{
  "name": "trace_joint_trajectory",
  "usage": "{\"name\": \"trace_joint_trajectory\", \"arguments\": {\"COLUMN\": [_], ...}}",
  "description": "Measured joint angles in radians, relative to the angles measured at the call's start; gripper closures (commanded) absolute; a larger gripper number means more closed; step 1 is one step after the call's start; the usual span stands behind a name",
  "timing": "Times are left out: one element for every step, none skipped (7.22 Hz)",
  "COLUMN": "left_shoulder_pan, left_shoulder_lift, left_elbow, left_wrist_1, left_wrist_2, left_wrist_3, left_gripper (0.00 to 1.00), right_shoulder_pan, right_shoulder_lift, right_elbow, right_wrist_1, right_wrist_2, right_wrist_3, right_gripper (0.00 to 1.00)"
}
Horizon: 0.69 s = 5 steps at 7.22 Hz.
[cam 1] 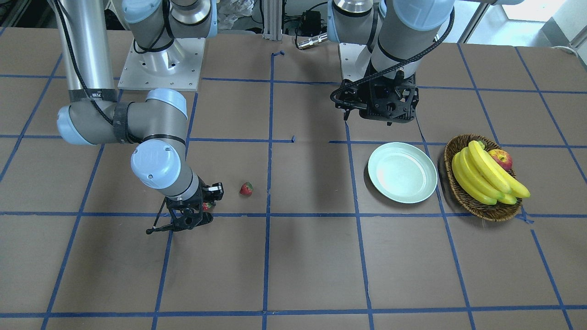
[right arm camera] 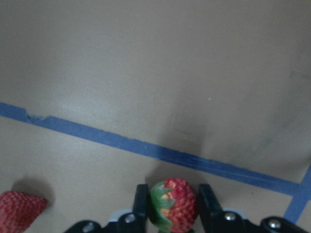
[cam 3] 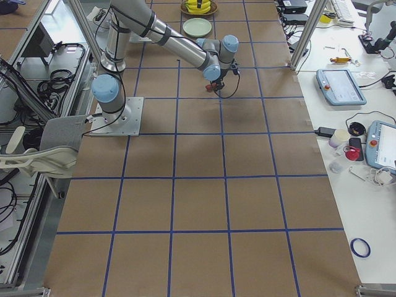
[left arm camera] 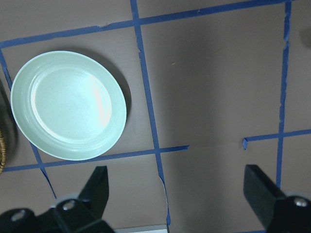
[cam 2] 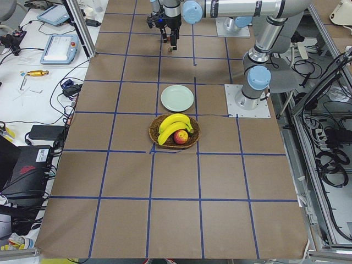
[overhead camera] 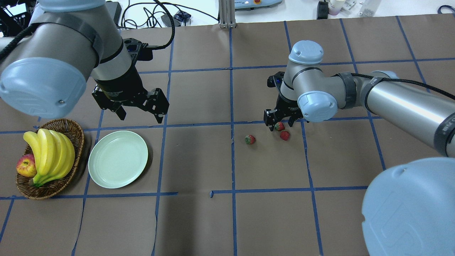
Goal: Collect all strawberries into plate
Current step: 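Carry the strawberry with the right gripper toward the plate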
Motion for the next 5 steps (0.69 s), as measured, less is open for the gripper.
{"name": "trace_joint_trajectory", "arguments": {"left_shoulder_pan": [0.0,0.0,0.0,0.001,0.003], "left_shoulder_lift": [0.001,0.001,0.002,0.004,0.008], "left_elbow": [0.002,0.002,0.003,0.005,0.008], "left_wrist_1": [0.0,-0.001,-0.001,-0.001,0.0], "left_wrist_2": [0.001,0.001,0.001,0.003,0.005], "left_wrist_3": [0.001,0.001,0.003,0.005,0.006], "left_gripper": [0.0,0.0,0.0,0.0,0.0], "right_shoulder_pan": [0.0,0.0,0.0,0.0,0.004], "right_shoulder_lift": [0.0,-0.003,-0.012,-0.029,-0.059], "right_elbow": [-0.003,-0.008,-0.015,-0.031,-0.054], "right_wrist_1": [0.0,0.0,0.0,0.006,0.026], "right_wrist_2": [0.001,0.0,-0.001,-0.005,-0.01], "right_wrist_3": [-0.001,-0.002,-0.002,0.0,0.007], "right_gripper": [1.0,1.0,1.0,1.0,1.0]}}
